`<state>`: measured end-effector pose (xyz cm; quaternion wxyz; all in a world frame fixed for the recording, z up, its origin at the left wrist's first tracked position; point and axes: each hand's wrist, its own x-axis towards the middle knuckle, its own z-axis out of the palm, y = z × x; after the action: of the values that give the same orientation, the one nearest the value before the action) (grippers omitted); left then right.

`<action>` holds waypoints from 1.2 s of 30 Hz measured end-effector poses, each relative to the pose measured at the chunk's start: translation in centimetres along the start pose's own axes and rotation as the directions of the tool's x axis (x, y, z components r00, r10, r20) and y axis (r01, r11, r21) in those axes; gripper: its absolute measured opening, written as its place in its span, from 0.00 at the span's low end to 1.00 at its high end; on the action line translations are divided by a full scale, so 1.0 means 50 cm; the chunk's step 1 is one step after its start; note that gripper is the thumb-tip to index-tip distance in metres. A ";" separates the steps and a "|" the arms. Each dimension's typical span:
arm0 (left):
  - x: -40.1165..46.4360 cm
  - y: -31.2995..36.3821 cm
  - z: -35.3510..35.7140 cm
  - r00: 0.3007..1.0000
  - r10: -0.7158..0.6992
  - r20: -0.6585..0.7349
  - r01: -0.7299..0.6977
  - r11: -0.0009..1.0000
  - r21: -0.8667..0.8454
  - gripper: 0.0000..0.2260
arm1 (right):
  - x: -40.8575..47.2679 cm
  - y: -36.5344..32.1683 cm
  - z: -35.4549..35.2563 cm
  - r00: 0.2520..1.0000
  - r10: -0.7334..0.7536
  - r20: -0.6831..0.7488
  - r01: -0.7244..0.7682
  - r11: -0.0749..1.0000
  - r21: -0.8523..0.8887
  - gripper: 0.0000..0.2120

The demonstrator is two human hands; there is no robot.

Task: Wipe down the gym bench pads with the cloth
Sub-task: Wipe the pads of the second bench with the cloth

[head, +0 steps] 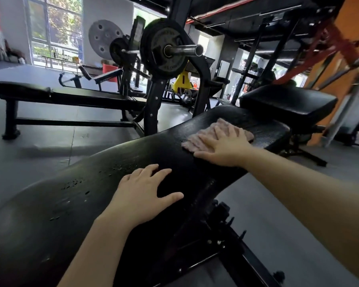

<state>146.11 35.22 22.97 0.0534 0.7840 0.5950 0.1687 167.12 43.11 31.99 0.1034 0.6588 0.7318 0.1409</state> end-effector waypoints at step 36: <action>0.000 -0.007 0.006 0.999 0.043 -0.012 -0.044 0.998 -0.048 0.33 | 0.195 -0.079 -0.031 0.999 -0.039 0.021 0.039 0.999 0.032 0.28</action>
<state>145.90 35.34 22.56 0.0651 0.7942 0.5740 0.1885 161.81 52.32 32.43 0.1036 0.6473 0.7455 0.1201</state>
